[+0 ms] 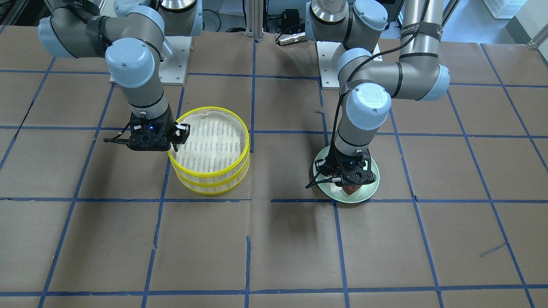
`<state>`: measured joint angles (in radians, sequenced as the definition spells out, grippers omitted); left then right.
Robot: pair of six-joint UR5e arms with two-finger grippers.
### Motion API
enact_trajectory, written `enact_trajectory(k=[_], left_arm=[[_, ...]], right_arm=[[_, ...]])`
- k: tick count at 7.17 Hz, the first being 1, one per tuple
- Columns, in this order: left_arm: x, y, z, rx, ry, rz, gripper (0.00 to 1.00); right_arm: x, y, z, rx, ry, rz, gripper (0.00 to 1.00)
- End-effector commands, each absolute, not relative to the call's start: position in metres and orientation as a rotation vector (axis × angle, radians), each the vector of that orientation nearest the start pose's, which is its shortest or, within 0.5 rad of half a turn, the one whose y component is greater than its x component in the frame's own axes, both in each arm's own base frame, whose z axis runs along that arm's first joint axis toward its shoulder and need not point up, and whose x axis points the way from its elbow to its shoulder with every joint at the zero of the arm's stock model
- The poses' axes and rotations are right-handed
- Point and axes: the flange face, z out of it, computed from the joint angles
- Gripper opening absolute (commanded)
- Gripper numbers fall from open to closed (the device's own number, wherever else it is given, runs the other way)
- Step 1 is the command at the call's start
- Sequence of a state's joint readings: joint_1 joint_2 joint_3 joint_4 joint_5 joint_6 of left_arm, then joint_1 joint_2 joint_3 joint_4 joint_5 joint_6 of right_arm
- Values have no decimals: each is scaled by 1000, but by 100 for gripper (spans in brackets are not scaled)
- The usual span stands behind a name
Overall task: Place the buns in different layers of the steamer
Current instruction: 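Lift the top steamer tier off with the right gripper and set it farther away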
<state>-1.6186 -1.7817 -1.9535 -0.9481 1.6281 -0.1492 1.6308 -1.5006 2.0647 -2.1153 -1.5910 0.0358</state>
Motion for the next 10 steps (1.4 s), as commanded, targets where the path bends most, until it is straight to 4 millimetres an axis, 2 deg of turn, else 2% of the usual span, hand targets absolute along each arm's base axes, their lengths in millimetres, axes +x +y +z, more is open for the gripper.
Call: enact_trajectory(k=[1,4,5,6,7,8,10], left_arm=[[-150,-503,279,-153,3055,-71,0],[-154,-497,295,-152,3057,-107,0],[-154,-498,298,-152,3059,-116,0],[-159,-502,309,-155,3060,-125,0],[-173,-505,322,-173,3070,-117,0],[-190,-505,320,-220,3077,-113,0],[-236,-494,328,-305,3085,-153,0]], right_arm=[[159,-450,276,-34,3162,25,8],[155,-449,286,-32,3169,-2,8],[149,-453,299,-19,3174,-36,8],[127,-469,319,27,3208,-94,9],[81,-480,327,56,3241,-14,9],[24,-487,335,137,3228,41,9],[-46,-494,341,127,3228,43,9]])
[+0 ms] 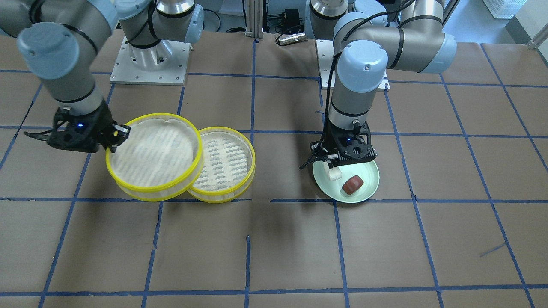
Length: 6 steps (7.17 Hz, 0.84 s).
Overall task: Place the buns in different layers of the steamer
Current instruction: 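Lift the top steamer tier off with the right gripper and set it farther away, then carry the white bun into the lower steamer tier and open the left gripper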
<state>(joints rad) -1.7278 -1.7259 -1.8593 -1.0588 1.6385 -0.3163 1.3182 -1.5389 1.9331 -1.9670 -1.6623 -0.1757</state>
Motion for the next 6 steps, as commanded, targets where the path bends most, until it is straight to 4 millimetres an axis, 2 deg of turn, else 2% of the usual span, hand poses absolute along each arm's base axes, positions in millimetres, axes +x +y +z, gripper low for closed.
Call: enact_trajectory(k=[1,2,3,5,6], left_arm=[[-275,-488,339,-380,3106,-190,0],[-314,-483,341,-422,3149,-196,0],[-344,-479,339,-436,3156,-197,0],[-380,-475,320,-441,3173,-216,0],[-395,-471,305,-453,3171,-203,0]], right_arm=[[-60,-493,341,141,3227,47,9],[-60,-492,341,141,3225,48,9],[-58,-492,340,138,3224,53,9],[-57,-492,339,136,3223,54,9],[-57,-491,338,136,3222,56,9]])
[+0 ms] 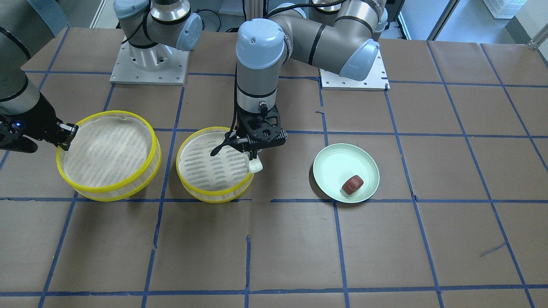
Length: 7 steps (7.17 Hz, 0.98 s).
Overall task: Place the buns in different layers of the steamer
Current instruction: 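Carry the white bun into the lower steamer tier and open the left gripper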
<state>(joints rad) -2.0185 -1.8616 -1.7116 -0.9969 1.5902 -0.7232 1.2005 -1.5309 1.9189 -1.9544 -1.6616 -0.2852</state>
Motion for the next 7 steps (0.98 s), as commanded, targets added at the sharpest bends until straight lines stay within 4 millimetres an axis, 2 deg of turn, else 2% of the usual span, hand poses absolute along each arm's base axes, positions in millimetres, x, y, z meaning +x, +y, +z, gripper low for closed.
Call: enact_trajectory(k=[1,2,3,4,5,6,7], left_arm=[[-411,-468,288,-449,3177,-205,0],[-426,-467,270,-490,3188,-230,0],[-445,-454,256,-505,3188,-215,8],[-449,-450,261,-484,3193,-227,99],[-447,-446,280,-435,3208,-262,100],[-443,-449,288,-318,3217,-296,100],[-428,-462,293,-231,3215,-317,100]], right_arm=[[-56,-492,339,133,3222,56,9],[-55,-491,339,130,3221,63,9],[-55,-491,338,130,3220,65,9],[-55,-491,338,130,3220,65,9],[-54,-491,338,128,3219,65,9],[-55,-491,338,127,3220,68,9],[-55,-491,338,130,3220,68,9]])
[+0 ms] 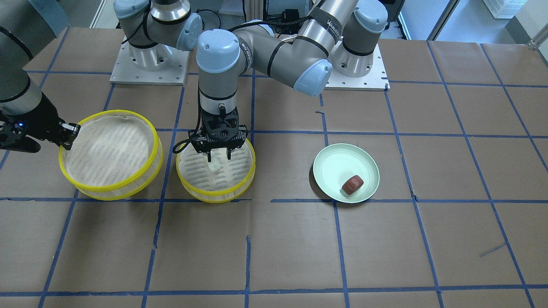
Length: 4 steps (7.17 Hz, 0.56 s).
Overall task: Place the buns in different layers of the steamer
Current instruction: 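Carry the white bun into the lower steamer tier and open the left gripper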
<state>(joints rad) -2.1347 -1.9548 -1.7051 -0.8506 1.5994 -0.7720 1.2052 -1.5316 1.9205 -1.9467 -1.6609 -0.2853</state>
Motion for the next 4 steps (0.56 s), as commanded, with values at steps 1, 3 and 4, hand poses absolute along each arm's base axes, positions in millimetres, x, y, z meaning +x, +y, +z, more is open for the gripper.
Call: enact_trajectory(k=[1,3,4], left_arm=[[-394,-486,305,-46,3208,-349,100],[-309,-521,337,219,3180,-320,100],[-266,-523,357,274,3161,-274,100]], right_arm=[[-55,-491,338,130,3220,68,9],[-55,-491,338,127,3220,68,9],[-52,-491,339,125,3219,64,9]])
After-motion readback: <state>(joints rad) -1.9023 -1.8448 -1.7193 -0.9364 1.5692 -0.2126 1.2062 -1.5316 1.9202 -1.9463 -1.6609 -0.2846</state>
